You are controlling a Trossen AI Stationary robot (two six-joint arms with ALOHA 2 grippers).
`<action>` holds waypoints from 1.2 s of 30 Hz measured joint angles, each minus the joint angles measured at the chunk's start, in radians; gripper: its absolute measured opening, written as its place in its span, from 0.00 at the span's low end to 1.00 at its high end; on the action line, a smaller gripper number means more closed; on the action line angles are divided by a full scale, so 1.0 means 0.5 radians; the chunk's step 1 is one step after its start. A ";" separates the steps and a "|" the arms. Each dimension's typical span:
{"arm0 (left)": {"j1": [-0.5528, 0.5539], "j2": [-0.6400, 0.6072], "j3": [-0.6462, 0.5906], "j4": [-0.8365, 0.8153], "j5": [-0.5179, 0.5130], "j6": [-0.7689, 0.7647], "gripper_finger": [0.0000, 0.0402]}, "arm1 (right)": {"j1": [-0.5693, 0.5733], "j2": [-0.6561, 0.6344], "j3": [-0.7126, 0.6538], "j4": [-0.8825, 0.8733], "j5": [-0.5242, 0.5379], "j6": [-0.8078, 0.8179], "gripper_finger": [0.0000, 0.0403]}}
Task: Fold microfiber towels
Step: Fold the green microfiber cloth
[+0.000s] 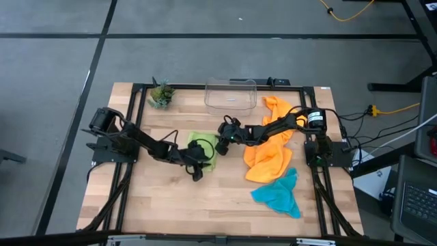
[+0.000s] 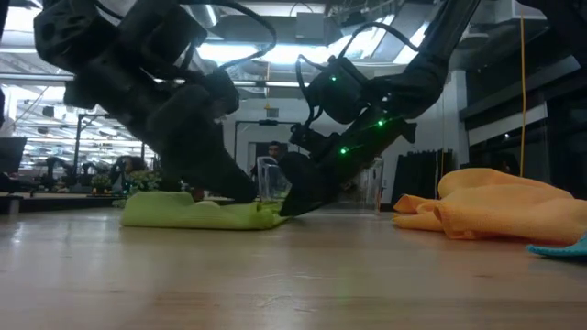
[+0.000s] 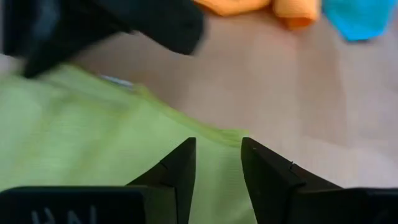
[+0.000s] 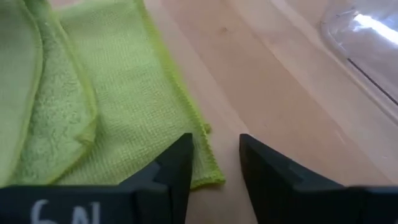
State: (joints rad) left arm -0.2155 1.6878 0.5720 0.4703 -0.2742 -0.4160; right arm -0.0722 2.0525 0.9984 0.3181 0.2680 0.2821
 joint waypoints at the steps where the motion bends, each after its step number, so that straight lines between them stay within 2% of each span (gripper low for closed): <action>1: 0.017 -0.013 0.001 0.009 -0.015 0.022 0.30 | 0.008 0.000 0.023 -0.022 0.000 -0.002 0.34; 6: 0.064 -0.114 0.003 -0.077 -0.104 0.163 0.30 | 0.054 0.005 0.182 -0.279 -0.046 -0.015 0.34; 12: 0.113 -0.471 0.002 -0.648 -0.324 0.147 0.30 | 0.093 0.005 0.474 -0.832 -0.030 -0.035 0.34; 19: 0.220 -0.799 0.003 -1.291 -0.262 -0.067 0.30 | 0.124 0.002 0.752 -1.243 -0.071 0.004 0.34; 25: 0.242 -0.798 0.003 -1.358 -0.153 -0.105 0.30 | 0.149 -0.002 0.771 -1.185 -0.493 0.065 0.34; 36: 0.242 -0.795 0.002 -1.356 -0.165 -0.105 0.30 | 0.230 0.029 0.730 -1.209 -0.530 0.208 0.34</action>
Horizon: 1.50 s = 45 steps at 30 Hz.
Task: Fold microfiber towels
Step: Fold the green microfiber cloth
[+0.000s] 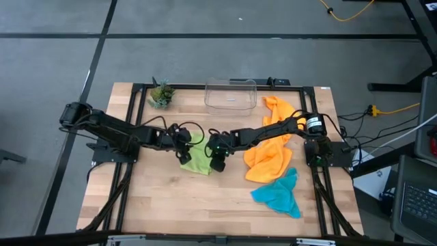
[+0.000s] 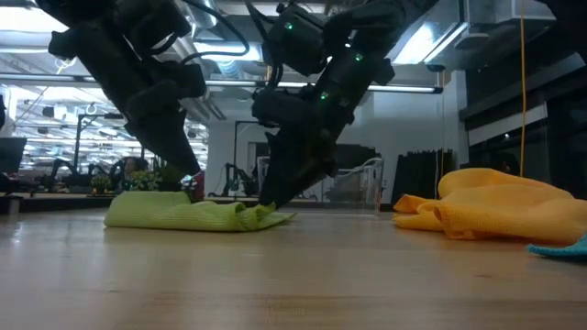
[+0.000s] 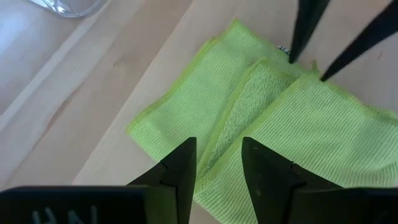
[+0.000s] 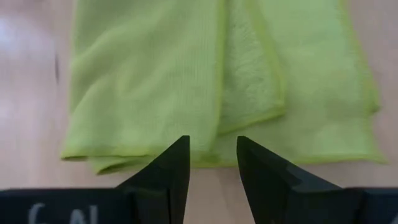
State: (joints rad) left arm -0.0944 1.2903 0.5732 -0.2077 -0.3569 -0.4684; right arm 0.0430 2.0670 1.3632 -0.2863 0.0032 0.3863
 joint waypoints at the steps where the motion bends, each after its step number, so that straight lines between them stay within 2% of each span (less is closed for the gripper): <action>1: 0.000 0.000 0.000 0.000 0.001 0.000 0.30 | 0.008 0.000 0.000 0.005 -0.006 0.004 0.34; 18: 0.000 0.000 0.000 0.005 -0.002 0.000 0.30 | 0.030 0.025 0.003 0.025 0.056 0.105 0.34; 24: 0.000 0.000 0.001 0.036 -0.002 0.000 0.30 | 0.030 0.108 0.007 0.090 0.034 0.172 0.34; 45: 0.002 0.000 0.001 0.038 -0.072 0.001 0.30 | 0.029 0.109 0.025 0.195 -0.055 0.168 0.34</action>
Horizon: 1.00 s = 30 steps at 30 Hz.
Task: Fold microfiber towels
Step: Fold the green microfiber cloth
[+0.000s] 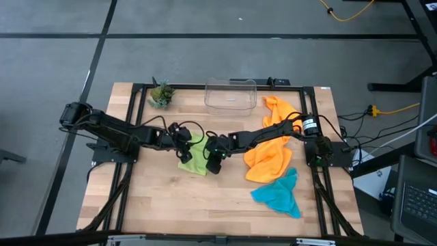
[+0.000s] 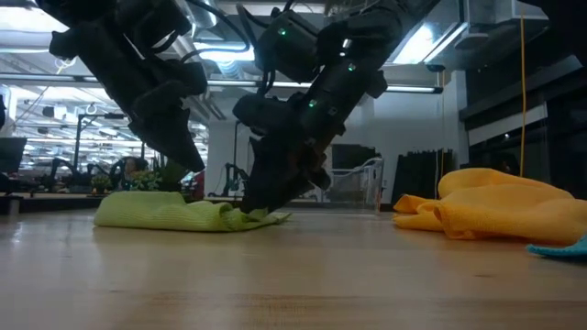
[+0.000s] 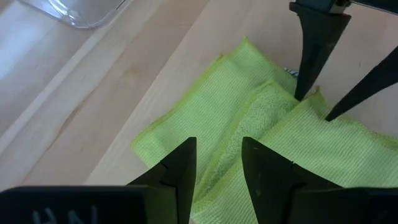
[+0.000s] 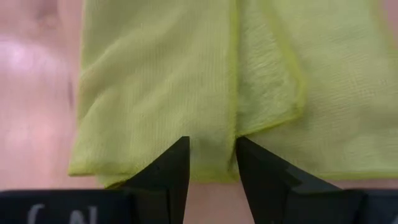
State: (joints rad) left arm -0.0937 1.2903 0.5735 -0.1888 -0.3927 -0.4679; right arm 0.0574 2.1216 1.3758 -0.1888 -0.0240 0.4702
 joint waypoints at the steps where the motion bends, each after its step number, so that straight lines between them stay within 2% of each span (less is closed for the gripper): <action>1: 0.000 0.000 0.000 -0.002 0.000 0.000 0.30 | 0.000 0.000 0.000 -0.003 -0.041 0.000 0.34; 4: 0.000 0.000 0.000 -0.002 0.000 0.000 0.30 | 0.000 -0.001 0.000 -0.004 -0.113 -0.004 0.34; 10: 0.000 0.000 0.000 -0.001 0.000 0.012 0.30 | 0.001 -0.002 0.001 0.008 -0.114 0.047 0.32; 17: 0.000 0.000 0.000 -0.002 0.000 0.013 0.30 | 0.001 -0.002 0.002 -0.005 -0.115 0.095 0.21; 25: -0.001 0.000 0.000 -0.002 0.001 0.012 0.30 | 0.001 -0.002 0.002 -0.058 -0.117 0.086 0.03; 30: -0.002 0.000 0.000 -0.002 0.001 0.011 0.30 | 0.001 -0.003 0.043 -0.073 -0.114 0.007 0.02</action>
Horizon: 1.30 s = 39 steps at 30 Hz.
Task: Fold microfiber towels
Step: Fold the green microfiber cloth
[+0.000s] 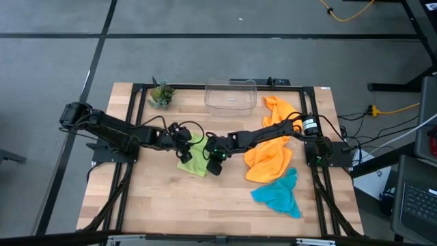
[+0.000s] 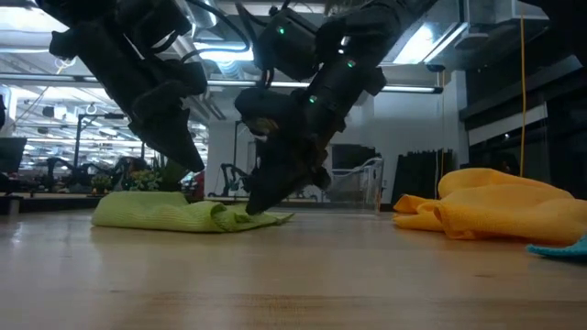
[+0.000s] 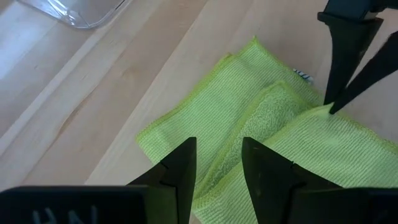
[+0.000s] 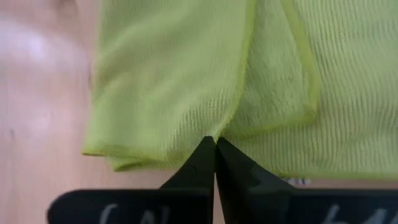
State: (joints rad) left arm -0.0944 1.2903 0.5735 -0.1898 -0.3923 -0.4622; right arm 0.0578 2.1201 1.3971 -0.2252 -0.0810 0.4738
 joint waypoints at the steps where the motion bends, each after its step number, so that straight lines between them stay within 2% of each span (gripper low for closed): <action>1: 0.000 0.000 0.000 0.000 0.000 0.000 0.30 | 0.000 0.000 0.021 0.001 0.009 -0.026 0.02; 5: 0.000 0.000 0.000 -0.001 0.000 0.000 0.30 | 0.005 -0.001 0.158 -0.134 0.163 -0.148 0.01; 10: 0.000 0.000 0.000 -0.001 0.000 -0.001 0.30 | 0.005 -0.004 0.289 -0.365 0.510 -0.236 0.01; 18: 0.000 0.000 0.000 -0.006 0.001 -0.002 0.30 | -0.031 -0.004 0.240 -0.420 0.537 -0.230 0.04; 23: 0.000 0.000 0.000 -0.008 0.002 -0.005 0.30 | -0.048 -0.004 0.231 -0.383 0.545 -0.316 0.13; 28: 0.000 0.000 0.000 -0.007 0.002 -0.005 0.30 | -0.046 -0.004 0.231 -0.327 0.546 -0.433 0.25; 35: 0.000 0.000 0.000 -0.007 0.002 -0.005 0.30 | -0.063 0.000 0.231 -0.337 0.527 -0.442 0.44; 39: 0.000 0.000 0.000 -0.008 0.002 -0.005 0.30 | -0.103 0.054 0.228 -0.342 0.465 -0.448 0.50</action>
State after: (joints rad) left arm -0.0944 1.2903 0.5735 -0.1935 -0.3916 -0.4644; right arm 0.0062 2.1472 1.5108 -0.3963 0.1516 0.2496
